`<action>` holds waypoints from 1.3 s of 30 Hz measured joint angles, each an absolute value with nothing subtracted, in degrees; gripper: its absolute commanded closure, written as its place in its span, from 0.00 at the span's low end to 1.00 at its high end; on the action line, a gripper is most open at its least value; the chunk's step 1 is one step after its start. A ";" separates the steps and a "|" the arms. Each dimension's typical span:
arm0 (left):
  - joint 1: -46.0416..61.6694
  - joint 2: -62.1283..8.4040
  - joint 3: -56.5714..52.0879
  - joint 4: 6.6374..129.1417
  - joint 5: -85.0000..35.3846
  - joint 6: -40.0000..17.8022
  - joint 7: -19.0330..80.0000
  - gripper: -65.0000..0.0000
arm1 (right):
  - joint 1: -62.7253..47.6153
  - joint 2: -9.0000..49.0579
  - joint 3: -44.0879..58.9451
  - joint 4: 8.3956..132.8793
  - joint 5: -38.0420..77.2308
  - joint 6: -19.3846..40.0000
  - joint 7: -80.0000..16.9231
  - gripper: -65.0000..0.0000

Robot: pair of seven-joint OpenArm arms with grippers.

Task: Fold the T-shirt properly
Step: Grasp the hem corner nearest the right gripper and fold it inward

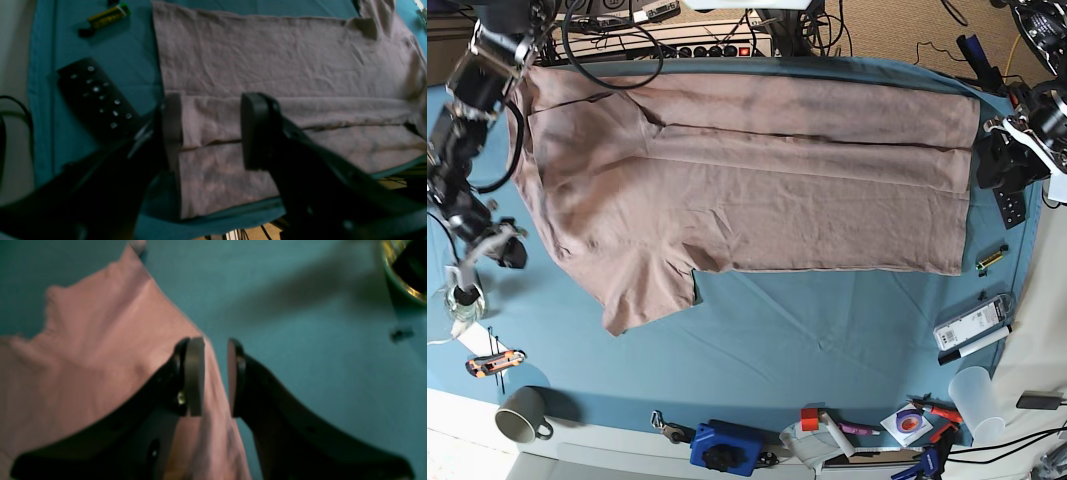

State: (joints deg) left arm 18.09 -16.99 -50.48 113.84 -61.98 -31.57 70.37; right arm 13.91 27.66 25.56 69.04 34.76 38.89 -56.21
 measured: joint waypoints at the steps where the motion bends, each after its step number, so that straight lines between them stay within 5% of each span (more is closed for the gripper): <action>1: 18.09 -16.99 -50.48 113.84 -61.98 -31.55 70.37 0.54 | 15.68 27.64 23.68 66.74 32.88 38.74 -55.51 0.80; 8: 18.11 -16.99 -50.48 113.84 -61.98 -31.55 70.37 0.54 | 26.22 27.68 14.83 49.32 28.53 38.81 -52.16 0.80; 18: 18.11 -16.75 -50.48 113.84 -62.00 -31.55 70.37 0.54 | 25.23 26.13 12.80 45.76 25.61 38.85 -48.51 0.81; 22: 18.09 -16.25 -50.48 113.84 -61.95 -31.55 70.37 0.54 | 23.57 25.85 13.06 46.15 28.25 38.35 -50.83 1.00; 25: 18.09 -15.33 -50.48 113.84 -61.98 -31.55 70.37 0.54 | 23.29 25.91 13.13 46.74 30.13 37.30 -54.28 1.00; 39: 18.20 -14.33 -50.43 113.84 -61.98 -31.55 70.37 0.54 | 7.01 25.50 13.15 75.88 38.20 37.43 -69.08 1.00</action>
State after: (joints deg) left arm 18.20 -14.33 -50.43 113.84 -61.98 -31.55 70.37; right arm 7.01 25.50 13.15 75.88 38.19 37.43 -69.08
